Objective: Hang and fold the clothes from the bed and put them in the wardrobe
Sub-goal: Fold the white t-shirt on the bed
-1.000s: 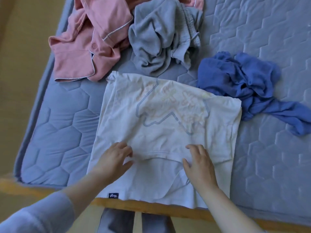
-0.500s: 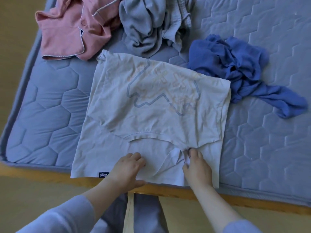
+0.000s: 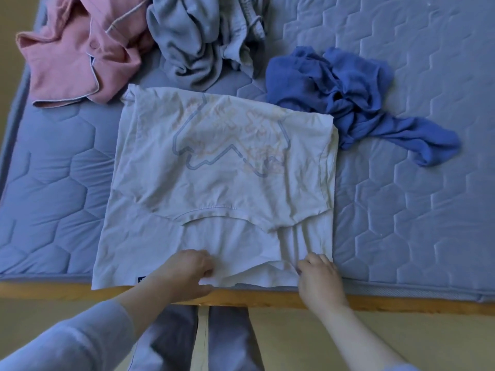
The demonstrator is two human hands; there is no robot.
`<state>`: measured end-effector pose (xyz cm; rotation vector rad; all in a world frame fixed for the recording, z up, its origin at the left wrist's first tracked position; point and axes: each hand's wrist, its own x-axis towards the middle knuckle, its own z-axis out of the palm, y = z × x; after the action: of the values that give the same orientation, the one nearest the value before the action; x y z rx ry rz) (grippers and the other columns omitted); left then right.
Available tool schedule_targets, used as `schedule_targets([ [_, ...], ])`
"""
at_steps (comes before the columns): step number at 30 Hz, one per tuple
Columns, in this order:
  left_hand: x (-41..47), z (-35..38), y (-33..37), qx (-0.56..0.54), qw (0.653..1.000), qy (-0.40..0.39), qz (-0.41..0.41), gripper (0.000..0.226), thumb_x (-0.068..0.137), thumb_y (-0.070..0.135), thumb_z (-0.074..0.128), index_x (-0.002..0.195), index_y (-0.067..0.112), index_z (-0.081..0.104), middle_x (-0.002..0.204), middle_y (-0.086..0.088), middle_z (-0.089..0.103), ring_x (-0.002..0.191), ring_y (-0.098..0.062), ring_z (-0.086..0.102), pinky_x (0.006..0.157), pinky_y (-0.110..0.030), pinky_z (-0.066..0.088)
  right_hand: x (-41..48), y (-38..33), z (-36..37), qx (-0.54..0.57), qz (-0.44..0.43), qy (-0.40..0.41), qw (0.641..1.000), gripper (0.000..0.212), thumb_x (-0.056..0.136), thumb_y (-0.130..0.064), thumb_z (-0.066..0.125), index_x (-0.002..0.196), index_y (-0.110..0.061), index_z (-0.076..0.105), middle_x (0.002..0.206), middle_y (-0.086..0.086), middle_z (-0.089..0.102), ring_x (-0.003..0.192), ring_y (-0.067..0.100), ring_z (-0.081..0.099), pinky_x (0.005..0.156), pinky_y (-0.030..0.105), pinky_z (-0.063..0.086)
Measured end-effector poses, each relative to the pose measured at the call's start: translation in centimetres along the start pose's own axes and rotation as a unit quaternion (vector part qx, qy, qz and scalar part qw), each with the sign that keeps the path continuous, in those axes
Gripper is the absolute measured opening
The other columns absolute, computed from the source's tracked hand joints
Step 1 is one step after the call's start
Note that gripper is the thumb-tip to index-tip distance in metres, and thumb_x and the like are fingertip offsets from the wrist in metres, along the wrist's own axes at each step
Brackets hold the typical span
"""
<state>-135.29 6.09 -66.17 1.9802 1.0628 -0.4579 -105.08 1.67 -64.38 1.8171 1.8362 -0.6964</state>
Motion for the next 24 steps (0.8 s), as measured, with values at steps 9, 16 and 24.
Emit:
schedule_targets([
  [9, 1.4, -3.7, -3.3, -0.435, 0.750, 0.296, -0.401, 0.045, 0.081, 0.051, 0.069, 0.068, 0.008, 0.066, 0.058, -0.001, 0.065, 0.065, -0.024, 0.065, 0.059, -0.029, 0.048, 7.1, -4.5, -3.9, 0.712, 0.306, 0.013, 0.632, 0.018, 0.094, -0.023, 0.061, 0.099, -0.006, 0.062, 0.102, 0.014, 0.067, 0.092, 0.024, 0.066, 0.084, 0.038, 0.055],
  [16, 3.7, -4.7, -5.5, -0.739, 0.402, 0.333, -0.427, 0.043, 0.079, 0.036, 0.078, 0.092, 0.002, 0.055, 0.084, -0.012, 0.056, 0.074, -0.023, 0.062, 0.073, -0.035, 0.058, 9.8, -4.1, -5.0, 0.855, 0.345, 0.082, 0.380, 0.036, 0.093, -0.021, 0.063, 0.125, -0.005, 0.058, 0.117, 0.011, 0.063, 0.101, 0.025, 0.063, 0.073, 0.033, 0.053],
  [24, 4.9, -6.0, -8.5, -0.818, 0.315, 0.365, -0.313, 0.061, 0.082, 0.030, 0.076, 0.136, 0.016, 0.051, 0.127, -0.004, 0.063, 0.112, -0.024, 0.063, 0.099, -0.047, 0.049, 12.5, -2.1, -5.2, 0.884, 0.319, 0.129, 0.316, 0.044, 0.097, -0.027, 0.056, 0.136, -0.009, 0.053, 0.135, 0.012, 0.058, 0.124, 0.028, 0.056, 0.105, 0.048, 0.043],
])
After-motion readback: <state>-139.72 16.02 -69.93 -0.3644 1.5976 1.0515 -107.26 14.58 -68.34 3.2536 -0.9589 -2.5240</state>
